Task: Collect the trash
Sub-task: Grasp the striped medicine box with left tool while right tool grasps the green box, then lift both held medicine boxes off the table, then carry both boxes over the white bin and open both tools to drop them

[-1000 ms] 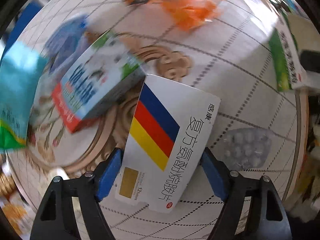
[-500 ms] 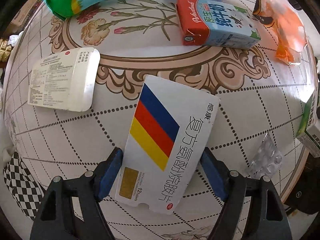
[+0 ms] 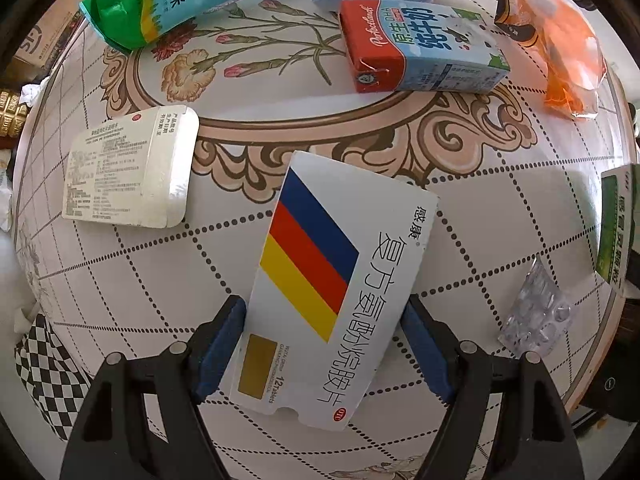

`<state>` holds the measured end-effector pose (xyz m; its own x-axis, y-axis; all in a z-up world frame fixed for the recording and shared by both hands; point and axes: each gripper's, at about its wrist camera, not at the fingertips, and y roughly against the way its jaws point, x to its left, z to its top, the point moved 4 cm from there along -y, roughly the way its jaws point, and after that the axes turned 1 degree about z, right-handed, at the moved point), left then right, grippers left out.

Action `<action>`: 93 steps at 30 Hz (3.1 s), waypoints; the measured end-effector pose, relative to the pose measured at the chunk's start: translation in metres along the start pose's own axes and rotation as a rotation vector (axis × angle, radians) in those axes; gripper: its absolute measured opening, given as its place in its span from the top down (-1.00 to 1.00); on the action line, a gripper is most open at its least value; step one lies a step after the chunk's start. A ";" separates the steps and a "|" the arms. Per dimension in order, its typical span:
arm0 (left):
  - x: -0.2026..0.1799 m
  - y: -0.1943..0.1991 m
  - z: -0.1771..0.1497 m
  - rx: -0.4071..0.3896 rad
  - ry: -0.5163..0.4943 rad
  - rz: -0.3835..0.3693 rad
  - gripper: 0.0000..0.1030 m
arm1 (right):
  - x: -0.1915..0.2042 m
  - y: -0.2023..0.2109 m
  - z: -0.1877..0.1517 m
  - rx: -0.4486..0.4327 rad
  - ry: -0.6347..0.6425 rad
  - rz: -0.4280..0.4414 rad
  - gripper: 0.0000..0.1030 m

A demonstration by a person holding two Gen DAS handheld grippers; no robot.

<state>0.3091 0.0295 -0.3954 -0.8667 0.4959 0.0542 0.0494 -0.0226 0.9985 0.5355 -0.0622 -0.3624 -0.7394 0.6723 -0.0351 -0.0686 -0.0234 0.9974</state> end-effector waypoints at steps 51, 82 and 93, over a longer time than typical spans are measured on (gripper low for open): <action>0.008 -0.006 0.005 -0.004 0.049 0.019 -0.51 | -0.045 -0.002 0.056 0.113 -0.677 0.267 -1.00; 0.045 0.087 -0.043 -0.221 0.046 -0.061 -0.50 | -0.001 0.053 -0.068 -0.057 -0.177 0.286 -0.80; 0.113 0.121 -0.179 -0.305 0.074 -0.183 -0.50 | 0.058 0.100 -0.236 -0.121 -0.059 0.310 -0.80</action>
<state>0.1289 -0.0727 -0.2671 -0.8816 0.4518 -0.1366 -0.2507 -0.2031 0.9465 0.3278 -0.2008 -0.2795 -0.6975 0.6614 0.2757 0.0714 -0.3187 0.9452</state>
